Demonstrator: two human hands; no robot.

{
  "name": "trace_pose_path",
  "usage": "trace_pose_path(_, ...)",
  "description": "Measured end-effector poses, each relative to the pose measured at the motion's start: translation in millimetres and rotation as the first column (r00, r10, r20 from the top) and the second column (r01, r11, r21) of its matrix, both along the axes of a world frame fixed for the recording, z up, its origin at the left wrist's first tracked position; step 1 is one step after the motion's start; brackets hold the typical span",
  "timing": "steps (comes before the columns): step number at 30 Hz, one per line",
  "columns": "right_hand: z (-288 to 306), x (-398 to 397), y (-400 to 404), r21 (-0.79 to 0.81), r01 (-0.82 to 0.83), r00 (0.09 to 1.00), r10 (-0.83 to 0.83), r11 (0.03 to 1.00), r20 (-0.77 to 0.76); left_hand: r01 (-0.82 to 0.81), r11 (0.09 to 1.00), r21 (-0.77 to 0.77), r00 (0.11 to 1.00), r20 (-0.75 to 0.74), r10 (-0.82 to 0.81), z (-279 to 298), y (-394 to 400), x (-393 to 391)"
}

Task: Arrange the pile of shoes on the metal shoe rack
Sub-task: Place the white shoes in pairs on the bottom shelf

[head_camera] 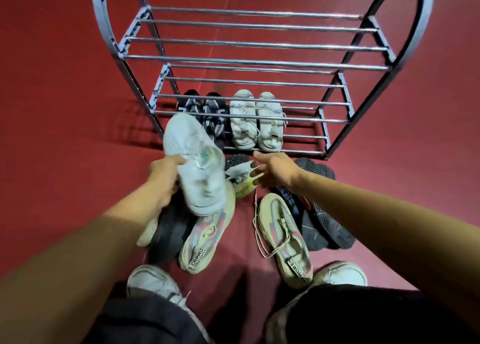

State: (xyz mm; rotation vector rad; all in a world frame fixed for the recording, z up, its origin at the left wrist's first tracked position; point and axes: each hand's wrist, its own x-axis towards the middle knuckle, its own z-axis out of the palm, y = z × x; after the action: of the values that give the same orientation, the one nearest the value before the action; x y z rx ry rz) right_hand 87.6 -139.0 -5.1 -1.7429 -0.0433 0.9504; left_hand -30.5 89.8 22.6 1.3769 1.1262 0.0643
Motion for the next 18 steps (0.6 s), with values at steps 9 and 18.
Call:
trace_pose_path(9,-42,15,34,-0.818,-0.194,0.255,0.833,0.542,0.492,-0.028,0.993,-0.116,1.0,-0.014,0.027,-5,26,-32)
trace_pose_path(18,-65,33,82,-0.916,-0.183,0.009,0.932,0.357,0.362,-0.003,0.989,-0.145,0.998,0.067,0.012,-34,23,8)
